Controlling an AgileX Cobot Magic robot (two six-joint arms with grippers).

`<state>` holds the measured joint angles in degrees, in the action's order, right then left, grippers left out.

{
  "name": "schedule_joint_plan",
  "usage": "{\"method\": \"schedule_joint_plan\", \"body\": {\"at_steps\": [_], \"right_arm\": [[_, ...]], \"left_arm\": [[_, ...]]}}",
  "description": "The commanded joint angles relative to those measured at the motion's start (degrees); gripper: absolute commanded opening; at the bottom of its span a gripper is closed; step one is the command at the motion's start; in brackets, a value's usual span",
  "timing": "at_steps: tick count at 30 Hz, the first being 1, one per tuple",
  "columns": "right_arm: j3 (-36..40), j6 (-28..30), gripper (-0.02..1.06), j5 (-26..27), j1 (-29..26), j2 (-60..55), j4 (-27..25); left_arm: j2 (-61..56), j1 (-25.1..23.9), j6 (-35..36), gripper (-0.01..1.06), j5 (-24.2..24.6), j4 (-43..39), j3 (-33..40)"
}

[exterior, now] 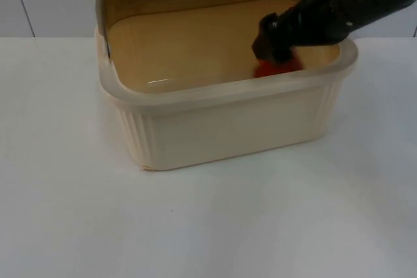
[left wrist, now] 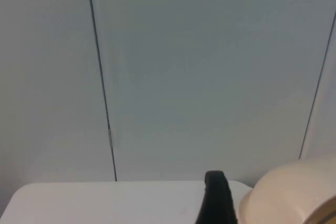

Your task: Open the box lid with the left hand, place the block into the box with the right hand, then close the box lid with the left hand.

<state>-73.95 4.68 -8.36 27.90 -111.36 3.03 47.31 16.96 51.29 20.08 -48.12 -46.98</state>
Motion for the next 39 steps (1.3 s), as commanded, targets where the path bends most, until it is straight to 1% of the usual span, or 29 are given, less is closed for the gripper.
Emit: {"method": "schedule_joint_plan", "body": {"at_steps": [1, 3, 4, 8, 9, 12, 13, 19, 22, 24, 29, 31, 33, 34, 35, 36, 37, 39], "right_arm": [[-0.5, 0.0, 1.05, -1.5, 0.1, 0.5, 0.3], [-0.5, 0.0, 1.05, -3.9, 0.1, 1.1, 0.2], [-0.5, 0.0, 1.05, -3.9, 0.1, 1.1, 0.2], [-0.5, 0.3, 1.05, -8.1, 0.1, 4.2, 0.2], [-0.5, 0.3, 1.05, -8.1, 0.1, 4.2, 0.2], [-0.5, 0.3, 1.05, -12.4, 0.1, 7.5, 0.2], [-0.5, 0.3, 1.05, -12.9, 0.1, 8.5, 0.2], [-0.5, -0.4, 1.05, -13.5, 0.1, 12.9, -0.5], [-0.5, -1.7, 1.05, -14.3, 0.1, 17.0, -0.8], [-0.5, -1.7, 1.05, -14.3, 0.1, 18.4, -0.8], [-0.5, -2.6, 1.05, -14.3, 0.1, 27.1, -0.8], [-0.5, -2.6, 1.05, -14.5, 0.1, 28.8, -0.8], [-0.5, -2.6, 1.05, -14.8, 0.1, 33.1, 0.1], [-0.5, -2.6, 1.05, -14.9, 0.1, 33.9, 0.5], [-0.5, -2.6, 1.05, -14.9, 0.0, 35.7, 2.0], [-0.5, -2.6, 1.05, -14.9, 0.0, 35.7, 2.0], [-0.5, -2.6, 1.05, -14.9, 0.0, 38.1, 5.1], [-0.5, -3.0, 1.05, -14.9, -0.2, 40.6, 7.3]], "left_arm": [[0.2, 0.3, 0.4, 0.58, 0.2, -0.5, 0.0], [0.2, 0.3, 0.4, 0.58, 0.2, -0.5, 0.0], [0.2, 0.3, 0.4, 0.58, 0.2, -0.5, 0.0], [0.2, 0.3, 0.4, 0.58, 0.2, -0.5, 0.0], [0.2, 0.3, 0.4, 0.58, 0.2, -0.5, 0.0], [0.2, 0.3, 0.4, 0.58, 0.2, -0.5, 0.0], [0.2, 0.3, 0.4, 0.58, 0.2, -0.5, 0.0], [0.2, 0.3, 0.4, 0.58, 0.6, -0.5, 0.0], [0.2, 0.3, 0.4, 0.58, 1.9, -0.5, 0.0], [0.2, 0.3, 0.4, 0.58, 1.9, -0.5, 0.0], [0.2, 0.3, 0.4, 0.58, 1.9, -0.3, 0.0], [0.2, 0.3, 0.4, 0.58, 1.9, -0.3, 0.0], [0.2, 0.3, 0.4, 0.58, 1.9, -0.3, 0.0], [0.2, 0.3, 0.4, 0.58, 1.9, -0.3, 0.0], [0.2, 0.3, 0.4, 0.58, 1.9, -0.3, 0.0], [0.2, 0.3, 0.4, 0.58, 1.9, -0.3, 0.0], [0.2, 0.3, 0.4, 0.58, 1.9, -0.2, 0.0], [0.2, 0.3, 0.4, 0.58, 1.9, 0.1, 0.0]]}}
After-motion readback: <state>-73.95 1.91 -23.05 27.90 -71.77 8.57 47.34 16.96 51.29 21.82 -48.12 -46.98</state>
